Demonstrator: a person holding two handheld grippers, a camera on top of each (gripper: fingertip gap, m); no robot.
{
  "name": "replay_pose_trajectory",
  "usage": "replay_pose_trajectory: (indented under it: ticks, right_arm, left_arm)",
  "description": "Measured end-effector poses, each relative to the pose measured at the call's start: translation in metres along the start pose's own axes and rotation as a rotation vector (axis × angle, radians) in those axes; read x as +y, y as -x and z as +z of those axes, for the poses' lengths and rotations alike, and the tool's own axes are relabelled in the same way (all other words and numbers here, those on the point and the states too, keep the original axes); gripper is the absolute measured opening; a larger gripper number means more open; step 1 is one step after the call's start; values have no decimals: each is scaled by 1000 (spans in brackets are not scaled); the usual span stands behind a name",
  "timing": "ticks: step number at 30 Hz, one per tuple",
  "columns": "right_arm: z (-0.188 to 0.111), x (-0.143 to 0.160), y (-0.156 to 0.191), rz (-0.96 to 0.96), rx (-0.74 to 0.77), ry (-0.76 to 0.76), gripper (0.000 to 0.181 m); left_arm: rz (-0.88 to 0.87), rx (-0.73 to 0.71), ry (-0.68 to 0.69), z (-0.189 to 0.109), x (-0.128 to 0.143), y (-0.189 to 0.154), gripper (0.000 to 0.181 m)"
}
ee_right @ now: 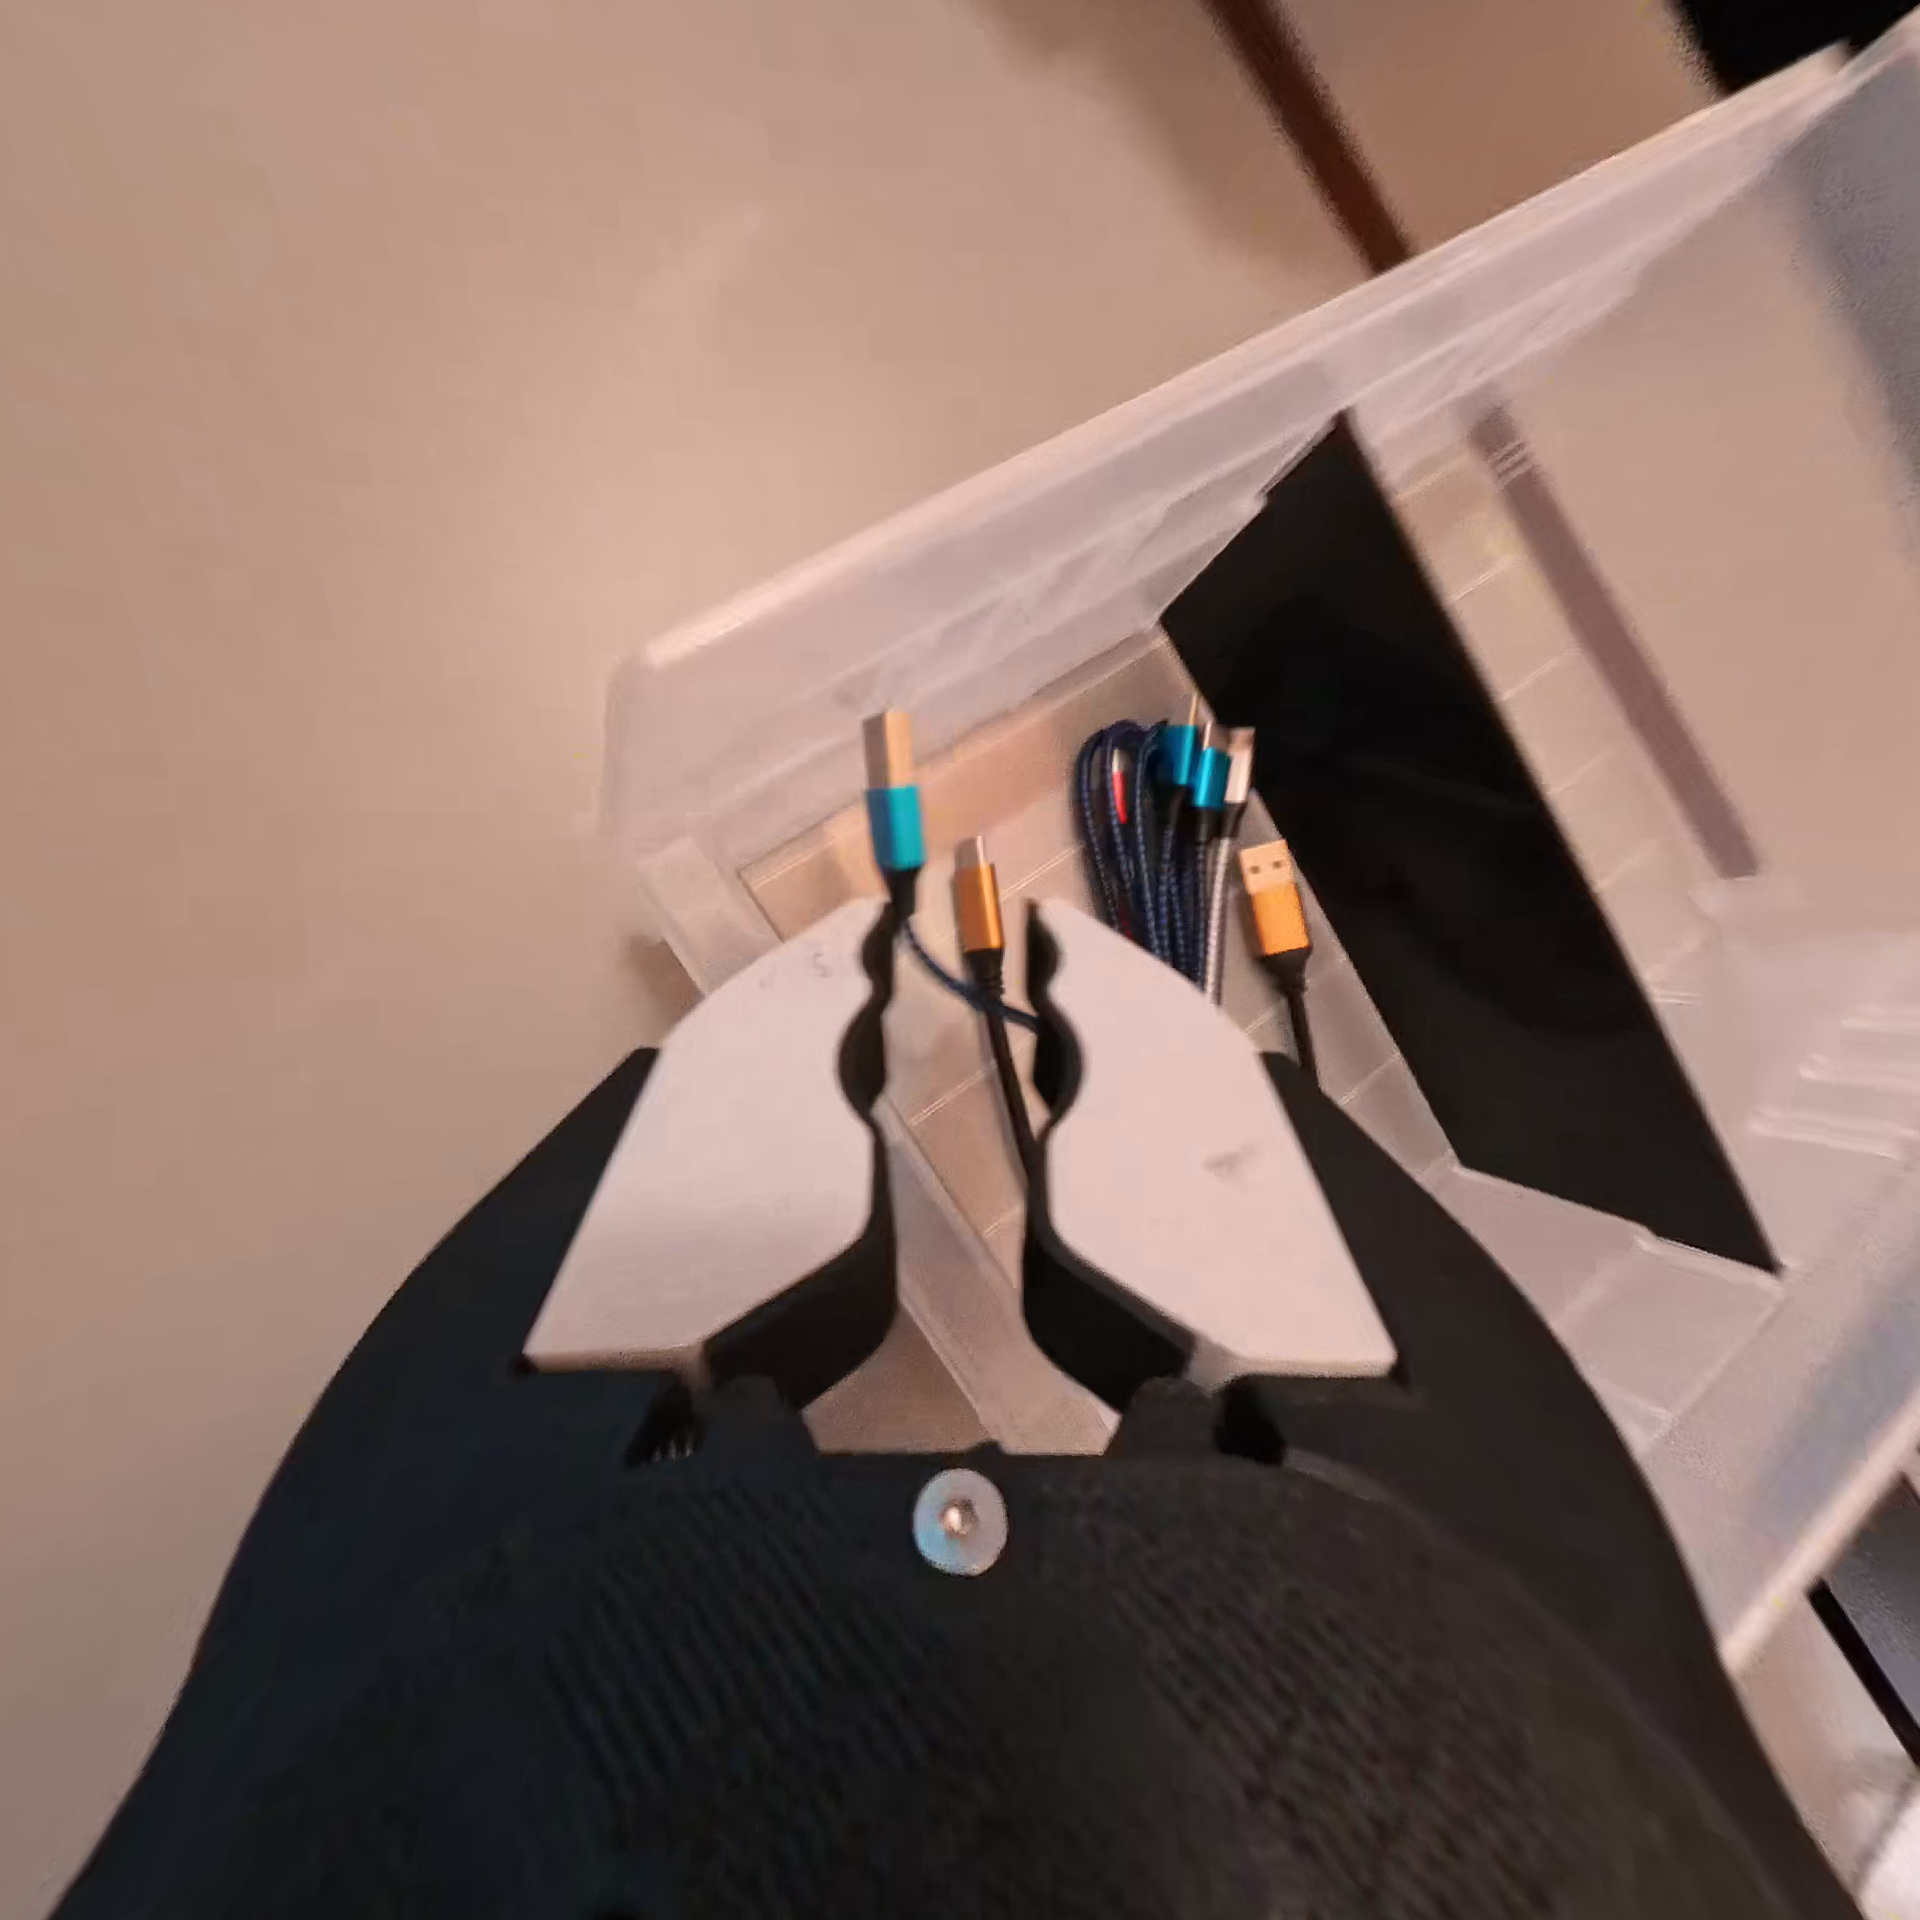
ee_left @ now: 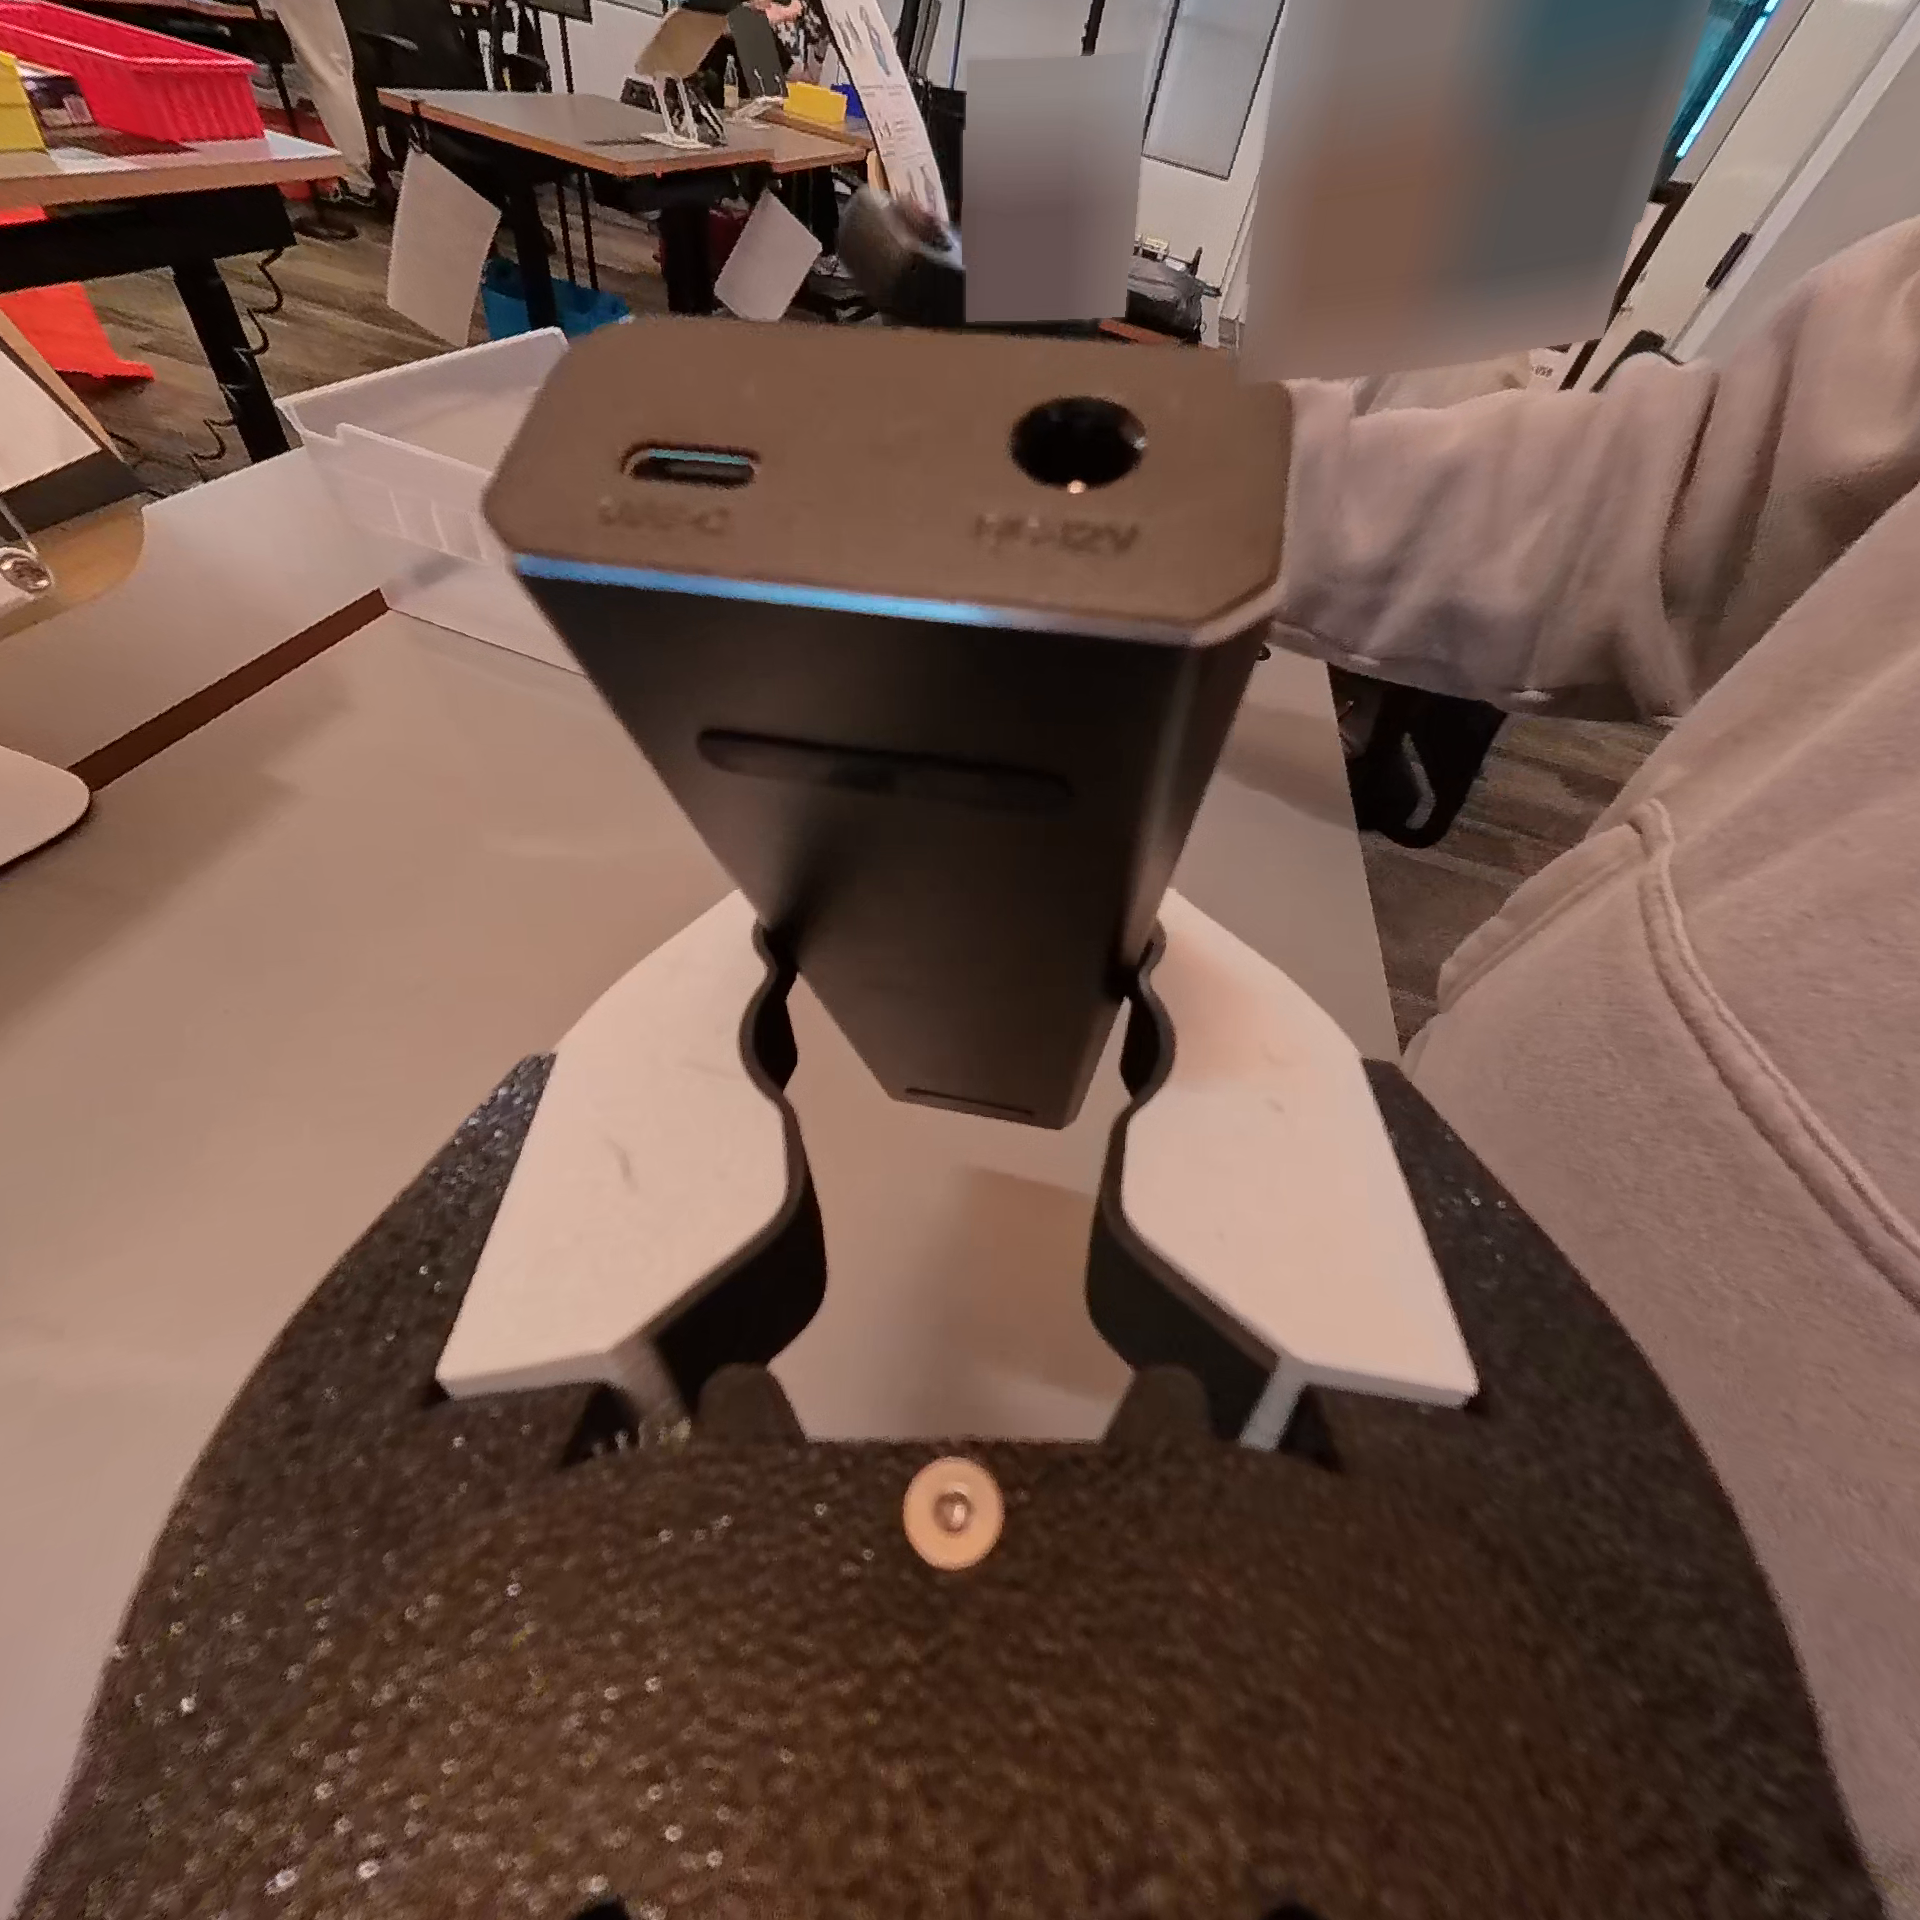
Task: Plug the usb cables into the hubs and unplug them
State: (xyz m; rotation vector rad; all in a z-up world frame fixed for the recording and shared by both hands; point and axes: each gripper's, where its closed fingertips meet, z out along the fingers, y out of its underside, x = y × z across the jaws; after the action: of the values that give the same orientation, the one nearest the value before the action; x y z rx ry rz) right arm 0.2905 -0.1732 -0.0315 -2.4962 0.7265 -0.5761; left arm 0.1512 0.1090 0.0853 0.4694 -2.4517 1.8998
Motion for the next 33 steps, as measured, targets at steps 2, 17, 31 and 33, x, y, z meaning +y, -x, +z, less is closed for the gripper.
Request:
replay_pose_trajectory:
  ticks: [2,17,31,33]
  right_arm:
    - [6,5,-3,-3,38,58,41]
    - [-71,-169,232,-107,-513,-575,80]
    - [-69,-218,256,-54,-559,-720,60]
    - [-70,-222,255,-58,-527,-746,61]
  left_arm:
    - [2,-6,-1,0,0,0,61]
    - [59,40,34,13,-11,-10,61]
    - [222,77,24,25,-34,-23,60]
    - [256,74,23,28,-35,-25,60]
